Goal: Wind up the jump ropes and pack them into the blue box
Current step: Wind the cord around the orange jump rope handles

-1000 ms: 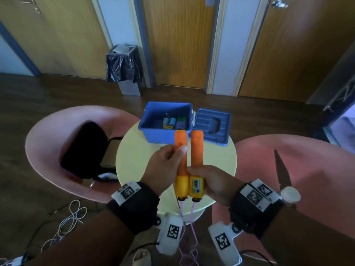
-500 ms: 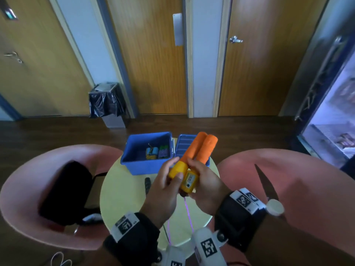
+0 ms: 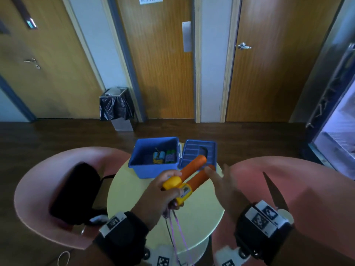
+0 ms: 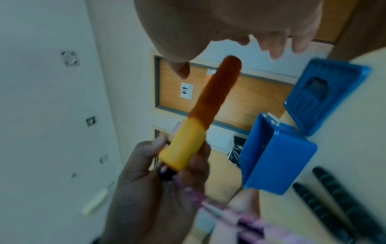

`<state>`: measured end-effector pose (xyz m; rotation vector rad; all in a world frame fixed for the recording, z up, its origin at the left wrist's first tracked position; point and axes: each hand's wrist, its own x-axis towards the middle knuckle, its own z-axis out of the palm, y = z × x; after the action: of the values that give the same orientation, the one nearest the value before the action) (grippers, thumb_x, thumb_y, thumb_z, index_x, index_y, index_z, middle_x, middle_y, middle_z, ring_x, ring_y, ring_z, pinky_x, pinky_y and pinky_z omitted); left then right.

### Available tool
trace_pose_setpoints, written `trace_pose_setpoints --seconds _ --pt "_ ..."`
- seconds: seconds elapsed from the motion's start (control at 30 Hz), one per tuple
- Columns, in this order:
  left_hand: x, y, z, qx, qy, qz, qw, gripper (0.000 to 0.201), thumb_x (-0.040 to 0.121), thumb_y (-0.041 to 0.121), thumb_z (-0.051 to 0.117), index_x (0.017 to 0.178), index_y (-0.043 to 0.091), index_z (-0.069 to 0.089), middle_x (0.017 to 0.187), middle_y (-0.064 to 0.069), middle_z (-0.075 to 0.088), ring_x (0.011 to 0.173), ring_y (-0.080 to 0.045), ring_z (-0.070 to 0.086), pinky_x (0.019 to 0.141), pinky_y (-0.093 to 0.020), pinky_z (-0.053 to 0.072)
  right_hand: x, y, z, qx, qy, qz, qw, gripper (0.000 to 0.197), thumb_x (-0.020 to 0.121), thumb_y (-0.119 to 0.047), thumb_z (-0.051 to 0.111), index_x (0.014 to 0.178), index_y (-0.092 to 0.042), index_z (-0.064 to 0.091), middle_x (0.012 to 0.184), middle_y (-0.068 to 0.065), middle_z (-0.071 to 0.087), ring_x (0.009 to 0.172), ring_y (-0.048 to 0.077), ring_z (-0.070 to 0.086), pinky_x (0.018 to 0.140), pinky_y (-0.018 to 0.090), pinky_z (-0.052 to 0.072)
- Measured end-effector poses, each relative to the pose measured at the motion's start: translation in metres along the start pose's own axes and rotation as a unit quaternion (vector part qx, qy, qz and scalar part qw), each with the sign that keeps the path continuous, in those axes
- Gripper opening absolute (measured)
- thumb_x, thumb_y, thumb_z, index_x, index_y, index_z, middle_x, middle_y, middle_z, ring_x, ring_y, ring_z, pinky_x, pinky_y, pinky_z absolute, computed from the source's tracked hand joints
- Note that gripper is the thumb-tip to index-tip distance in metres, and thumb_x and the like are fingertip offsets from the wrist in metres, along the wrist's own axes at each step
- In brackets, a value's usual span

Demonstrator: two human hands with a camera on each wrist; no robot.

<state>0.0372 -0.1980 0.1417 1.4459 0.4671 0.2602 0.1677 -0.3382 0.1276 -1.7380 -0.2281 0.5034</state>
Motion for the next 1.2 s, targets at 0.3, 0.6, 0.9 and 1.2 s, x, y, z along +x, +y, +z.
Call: trace_pose_setpoints --seconds 0.3,0.6,0.9,1.2 --pt "-0.008 0.027 -0.025 0.117 -0.173 -0.092 0.974 0.045 0.069 0.013 0.072 0.108 0.033 0.068 0.101 -0.021 0.063 0.066 -0.033 0.065 0.052 -0.028 0.051 -0.004 -0.002 -0.026 -0.529 -0.279 -0.416 0.685 0.096 0.075 -0.064 0.062 0.153 -0.024 0.023 0.153 0.0 0.034 0.142 0.022 0.026 0.123 0.04 0.013" --pt "0.001 -0.002 -0.002 0.065 0.113 0.012 0.991 0.026 0.095 0.014 0.059 0.095 0.039 0.067 0.084 -0.007 0.058 0.064 -0.022 0.057 0.054 -0.031 0.047 0.0 -0.003 -0.003 -0.514 -0.175 -0.368 0.755 0.052 0.07 -0.034 0.05 0.121 -0.028 0.041 0.102 -0.004 0.051 0.09 0.023 0.054 0.078 0.038 0.045" --pt "-0.002 -0.003 0.01 0.028 0.209 0.021 0.977 0.02 0.1 0.017 0.053 0.088 0.024 0.068 0.066 -0.001 0.06 0.053 -0.02 0.056 0.044 -0.029 0.046 -0.007 0.001 0.017 -0.563 -0.105 -0.361 0.736 0.042 0.061 -0.046 0.049 0.097 -0.024 0.05 0.083 -0.005 0.054 0.071 0.024 0.054 0.067 0.038 0.04" --pt "-0.002 -0.002 0.006 0.056 0.124 0.065 0.989 0.032 0.107 0.038 0.031 0.118 0.036 0.061 0.062 -0.007 0.049 0.052 -0.023 0.041 0.046 -0.028 0.035 0.005 -0.011 0.009 -0.434 -0.193 -0.184 0.86 0.027 0.069 -0.042 0.056 0.085 -0.026 0.042 0.078 -0.006 0.054 0.069 0.017 0.054 0.064 0.031 0.039"
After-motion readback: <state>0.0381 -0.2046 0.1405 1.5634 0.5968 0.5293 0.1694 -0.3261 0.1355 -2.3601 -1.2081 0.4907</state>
